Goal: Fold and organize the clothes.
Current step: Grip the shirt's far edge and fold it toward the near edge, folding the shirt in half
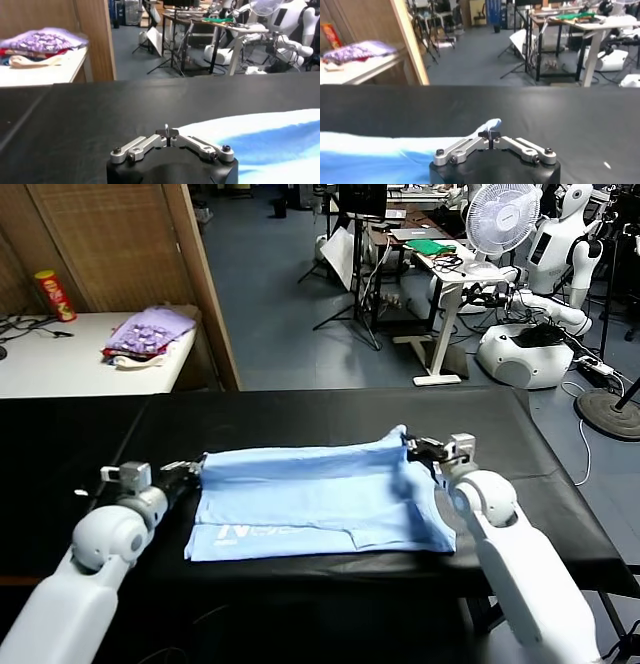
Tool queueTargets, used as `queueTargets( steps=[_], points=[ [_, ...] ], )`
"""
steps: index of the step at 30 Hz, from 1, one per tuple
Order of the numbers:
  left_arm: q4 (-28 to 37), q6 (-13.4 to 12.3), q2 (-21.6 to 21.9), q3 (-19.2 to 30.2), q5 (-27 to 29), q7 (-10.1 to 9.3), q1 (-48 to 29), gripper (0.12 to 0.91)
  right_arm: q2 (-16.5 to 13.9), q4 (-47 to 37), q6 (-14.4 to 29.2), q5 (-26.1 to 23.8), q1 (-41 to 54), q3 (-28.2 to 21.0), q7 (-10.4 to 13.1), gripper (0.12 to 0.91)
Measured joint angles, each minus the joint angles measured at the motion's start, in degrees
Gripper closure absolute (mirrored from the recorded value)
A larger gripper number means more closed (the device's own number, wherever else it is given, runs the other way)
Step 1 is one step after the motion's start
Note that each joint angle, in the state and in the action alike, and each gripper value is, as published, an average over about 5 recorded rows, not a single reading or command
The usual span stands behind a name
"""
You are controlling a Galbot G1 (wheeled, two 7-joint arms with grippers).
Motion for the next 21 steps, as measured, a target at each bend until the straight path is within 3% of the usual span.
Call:
queueTargets(
  steps=[12,21],
  points=[
    [-4.8,-0.3,0.6,-1.9,5.1,0.25,8.6,0.903,-2.0,8.9,-6.5,-1.7,-6.9,1.4,2.0,0.904],
    [-6.8,-0.6,0.0,-2.4,8.9,0.29,13.5,0.903,-1.7,12.5,-7.1,-2.6,-11.4,2.5,2.9,0.904]
  ],
)
